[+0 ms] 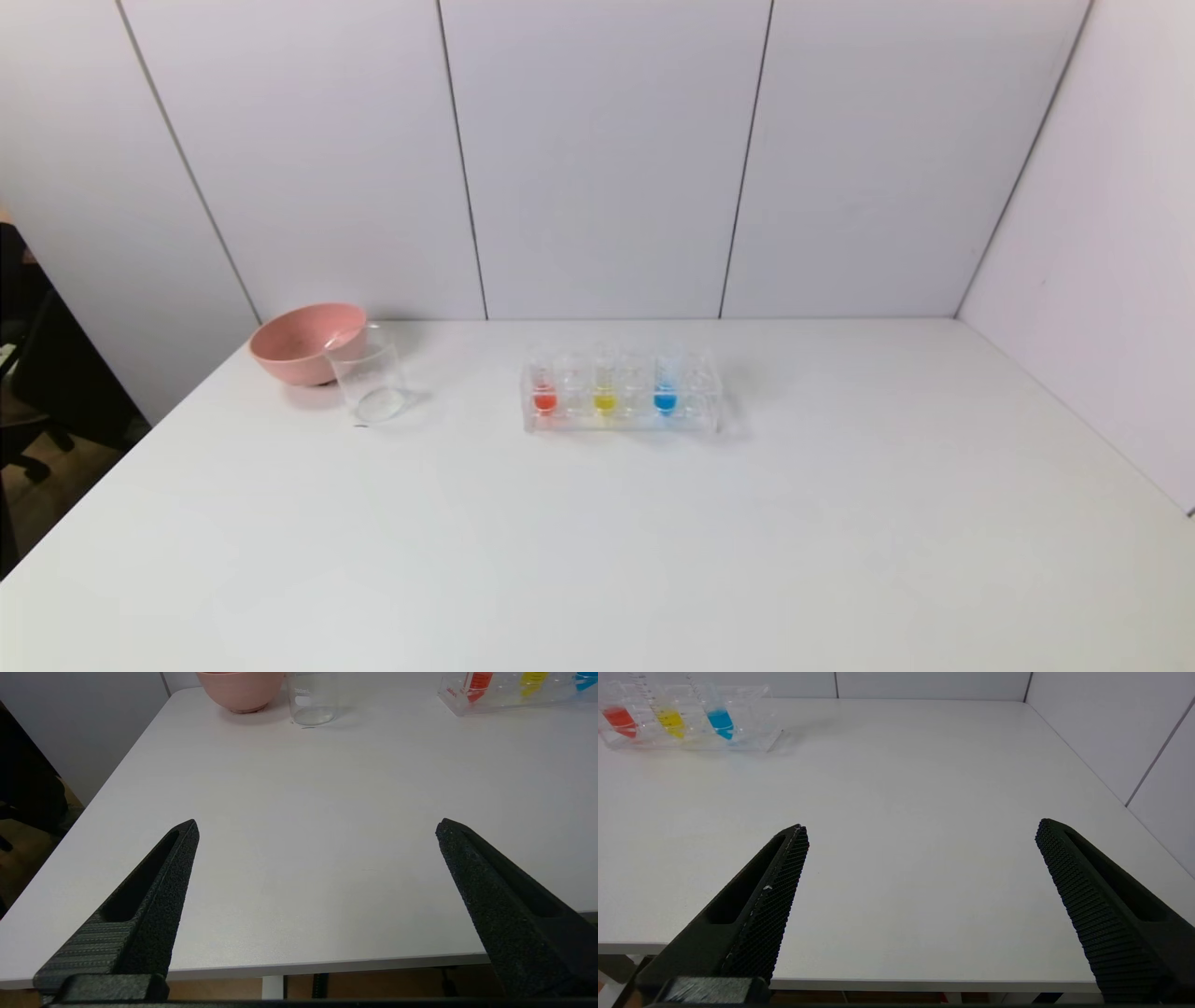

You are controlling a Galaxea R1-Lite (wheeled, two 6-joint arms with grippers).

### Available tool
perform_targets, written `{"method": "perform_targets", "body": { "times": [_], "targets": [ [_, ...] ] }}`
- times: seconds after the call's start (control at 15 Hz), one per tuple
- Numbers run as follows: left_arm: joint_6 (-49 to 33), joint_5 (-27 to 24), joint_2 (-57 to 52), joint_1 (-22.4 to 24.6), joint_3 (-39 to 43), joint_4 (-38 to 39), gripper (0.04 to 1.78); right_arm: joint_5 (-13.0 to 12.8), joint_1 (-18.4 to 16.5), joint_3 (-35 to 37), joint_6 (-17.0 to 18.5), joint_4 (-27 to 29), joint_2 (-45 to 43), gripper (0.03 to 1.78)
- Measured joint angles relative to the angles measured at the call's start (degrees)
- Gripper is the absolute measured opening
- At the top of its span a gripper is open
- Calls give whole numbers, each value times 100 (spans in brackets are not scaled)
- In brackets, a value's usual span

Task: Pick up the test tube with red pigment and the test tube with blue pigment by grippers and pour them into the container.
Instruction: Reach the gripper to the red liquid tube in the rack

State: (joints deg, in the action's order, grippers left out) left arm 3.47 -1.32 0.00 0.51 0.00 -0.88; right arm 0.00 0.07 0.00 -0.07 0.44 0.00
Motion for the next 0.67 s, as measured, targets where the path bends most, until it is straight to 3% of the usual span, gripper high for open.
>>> {"method": "perform_targets", "body": {
  "times": [0.67],
  "targets": [
    [18,-5,0,0,0,22,177,0,0,0,0,2,0,177]
  ]
}}
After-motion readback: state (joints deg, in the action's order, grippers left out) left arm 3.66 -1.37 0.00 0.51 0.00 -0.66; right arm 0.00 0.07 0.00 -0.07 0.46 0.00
